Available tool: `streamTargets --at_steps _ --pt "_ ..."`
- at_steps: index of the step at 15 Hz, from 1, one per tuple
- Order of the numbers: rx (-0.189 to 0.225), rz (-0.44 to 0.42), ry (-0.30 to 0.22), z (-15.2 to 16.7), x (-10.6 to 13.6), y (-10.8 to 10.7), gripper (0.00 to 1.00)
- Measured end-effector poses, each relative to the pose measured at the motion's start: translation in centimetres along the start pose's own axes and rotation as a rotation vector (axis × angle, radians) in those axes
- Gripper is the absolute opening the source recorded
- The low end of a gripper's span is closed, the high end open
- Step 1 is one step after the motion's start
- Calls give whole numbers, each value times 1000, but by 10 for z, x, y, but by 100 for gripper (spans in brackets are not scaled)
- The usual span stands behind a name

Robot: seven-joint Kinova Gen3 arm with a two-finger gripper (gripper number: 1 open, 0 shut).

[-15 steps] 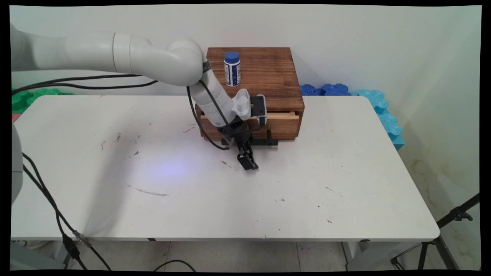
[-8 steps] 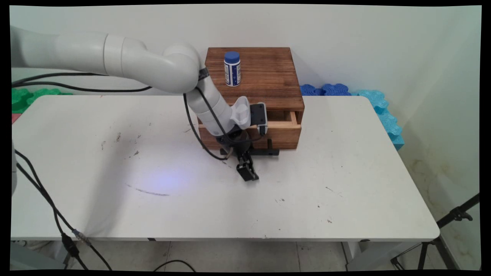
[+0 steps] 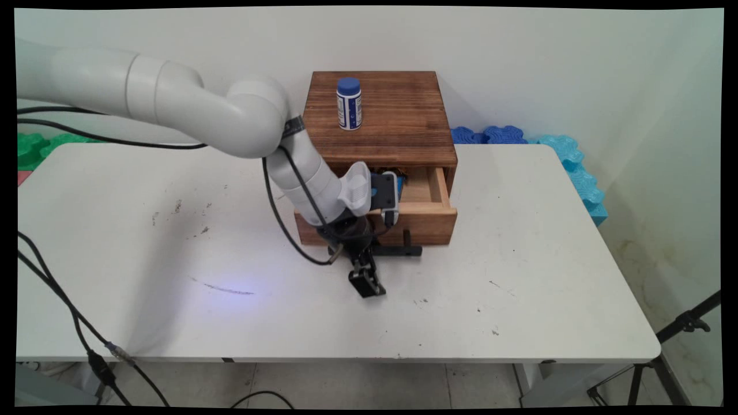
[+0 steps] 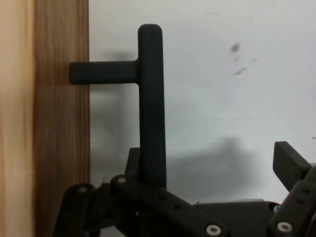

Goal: Open the drawer

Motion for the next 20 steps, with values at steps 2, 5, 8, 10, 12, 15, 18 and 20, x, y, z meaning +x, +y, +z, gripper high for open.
streamTargets --at_steps 2,5,8,10,12,15,18,20 --pt "-8 5 2 -3 -2 13 100" --pt "-17 9 5 -7 -4 27 100" --pt "-33 17 10 -12 -7 47 100" --pt "-46 26 17 -16 -7 61 100" --pt "-58 35 24 -19 -8 74 100" --pt "-75 41 33 -24 -8 92 100" --pt "-84 37 39 -28 -8 104 100" --pt "-86 32 44 -30 -9 110 100"
